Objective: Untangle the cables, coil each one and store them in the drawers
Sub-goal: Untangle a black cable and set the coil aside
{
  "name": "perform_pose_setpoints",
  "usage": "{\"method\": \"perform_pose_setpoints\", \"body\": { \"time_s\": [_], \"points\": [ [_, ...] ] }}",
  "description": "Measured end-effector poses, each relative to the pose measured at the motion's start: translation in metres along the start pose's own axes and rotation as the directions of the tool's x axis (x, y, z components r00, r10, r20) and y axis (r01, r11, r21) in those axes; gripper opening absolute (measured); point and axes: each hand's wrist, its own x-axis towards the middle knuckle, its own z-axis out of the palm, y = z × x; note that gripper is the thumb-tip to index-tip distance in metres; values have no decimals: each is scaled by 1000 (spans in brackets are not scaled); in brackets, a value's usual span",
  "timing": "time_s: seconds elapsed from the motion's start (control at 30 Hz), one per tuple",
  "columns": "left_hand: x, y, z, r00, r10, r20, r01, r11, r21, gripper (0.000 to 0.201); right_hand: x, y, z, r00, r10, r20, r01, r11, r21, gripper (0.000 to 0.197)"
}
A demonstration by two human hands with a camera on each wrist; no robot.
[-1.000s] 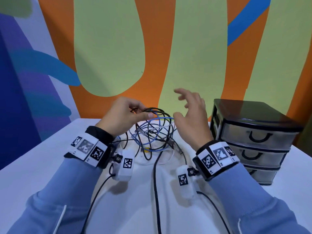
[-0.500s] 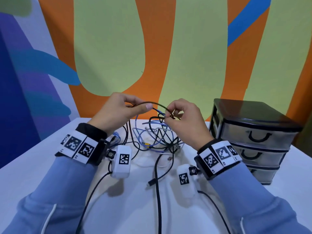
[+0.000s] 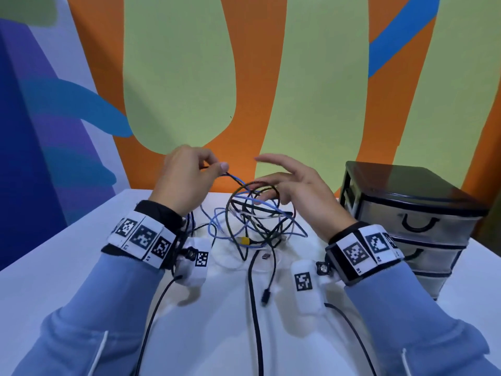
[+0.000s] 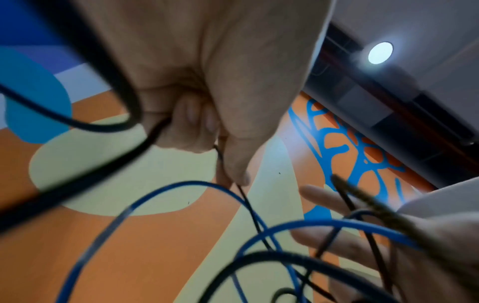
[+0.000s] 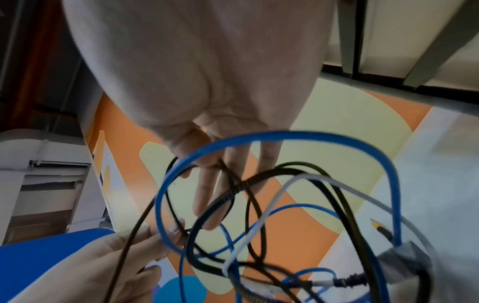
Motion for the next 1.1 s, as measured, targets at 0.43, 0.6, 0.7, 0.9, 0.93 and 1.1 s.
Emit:
{"method": "perform_pose_setpoints", "body": {
  "time_s": [0.43,0.6,0.7,0.9,0.93,1.1],
  "points": [
    [-3,21,-3,981,78,-175,-168,792,-586,24,6,28,12,976,-198,-90,91,746,-660,29],
    [7,7,-26,774,-218,-595,-209,799,-564,20,7,35,-5,977,-63,-206,-102,705,-701,11],
    [13,-6,-33,656,-335,-676,-201,786,-585,23,8,31,-7,942,-131,-310,-132,704,-698,13],
    [10,-9,-33,913,-304,-272,178,897,-405,18,9,30,-8,895,-188,-405,-71,835,-545,26],
    [7,-6,-34,950,-252,-185,187,932,-310,9,9,29,-10,886,-211,-412,-67,822,-566,27],
    [-10,27,-25,954,284,93,-261,944,-204,71,9,25,-10,910,-306,-280,61,768,-638,15]
  ]
}}
